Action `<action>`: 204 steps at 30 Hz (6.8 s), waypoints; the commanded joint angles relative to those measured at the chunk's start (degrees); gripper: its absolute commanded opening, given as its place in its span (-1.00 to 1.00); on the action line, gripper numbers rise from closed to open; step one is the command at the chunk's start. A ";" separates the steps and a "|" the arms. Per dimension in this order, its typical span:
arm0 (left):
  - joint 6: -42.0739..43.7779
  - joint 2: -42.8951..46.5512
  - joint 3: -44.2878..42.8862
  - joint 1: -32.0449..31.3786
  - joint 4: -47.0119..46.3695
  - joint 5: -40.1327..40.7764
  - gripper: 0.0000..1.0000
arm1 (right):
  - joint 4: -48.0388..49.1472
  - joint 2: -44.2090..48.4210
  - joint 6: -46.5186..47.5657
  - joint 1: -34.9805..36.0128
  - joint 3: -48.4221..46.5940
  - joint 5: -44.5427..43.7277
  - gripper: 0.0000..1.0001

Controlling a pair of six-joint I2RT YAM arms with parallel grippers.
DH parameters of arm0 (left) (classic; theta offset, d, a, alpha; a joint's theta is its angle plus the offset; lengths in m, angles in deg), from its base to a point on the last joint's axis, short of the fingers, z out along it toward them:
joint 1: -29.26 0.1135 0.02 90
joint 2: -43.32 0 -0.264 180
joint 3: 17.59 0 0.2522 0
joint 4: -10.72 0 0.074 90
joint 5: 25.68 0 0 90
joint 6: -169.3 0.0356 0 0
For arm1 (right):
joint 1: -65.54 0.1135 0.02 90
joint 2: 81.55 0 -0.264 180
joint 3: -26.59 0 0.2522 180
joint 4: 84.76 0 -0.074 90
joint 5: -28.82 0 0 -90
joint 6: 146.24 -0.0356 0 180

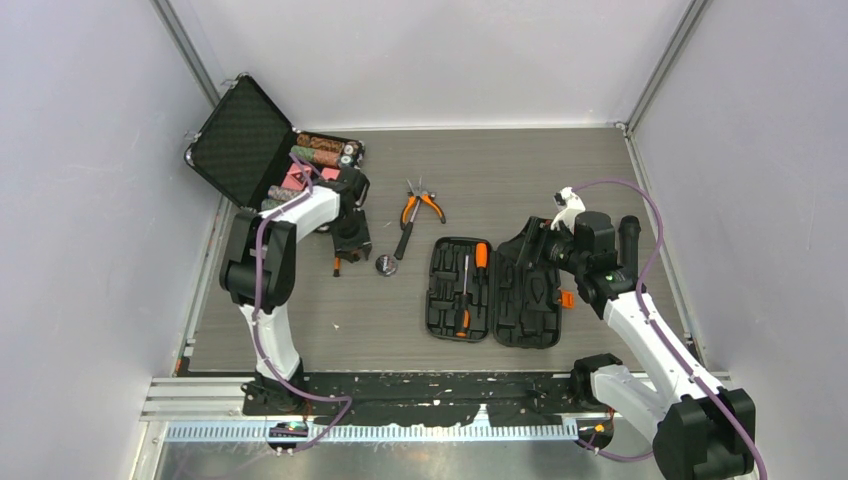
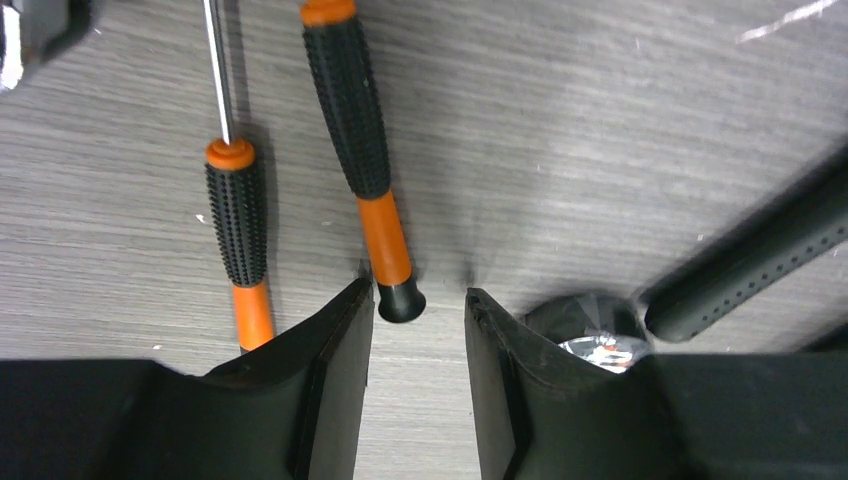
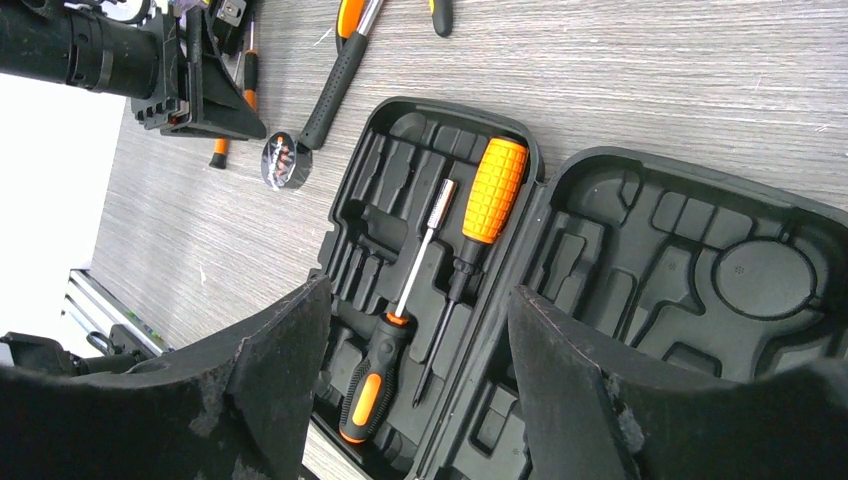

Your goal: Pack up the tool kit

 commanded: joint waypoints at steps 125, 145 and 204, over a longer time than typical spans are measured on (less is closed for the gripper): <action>3.61 55.22 27.22 3.77 -16.07 -25.17 0.88 | -10.38 -32.34 -22.21 33.12 -24.46 -35.22 -0.90; 13.31 60.42 27.10 8.99 -11.00 -16.93 0.87 | -9.72 -44.84 -28.42 37.15 -29.11 -39.80 -0.90; 14.14 56.08 27.19 9.95 -11.38 -25.66 0.84 | -8.81 -48.66 -18.68 30.20 -32.25 -28.97 -0.74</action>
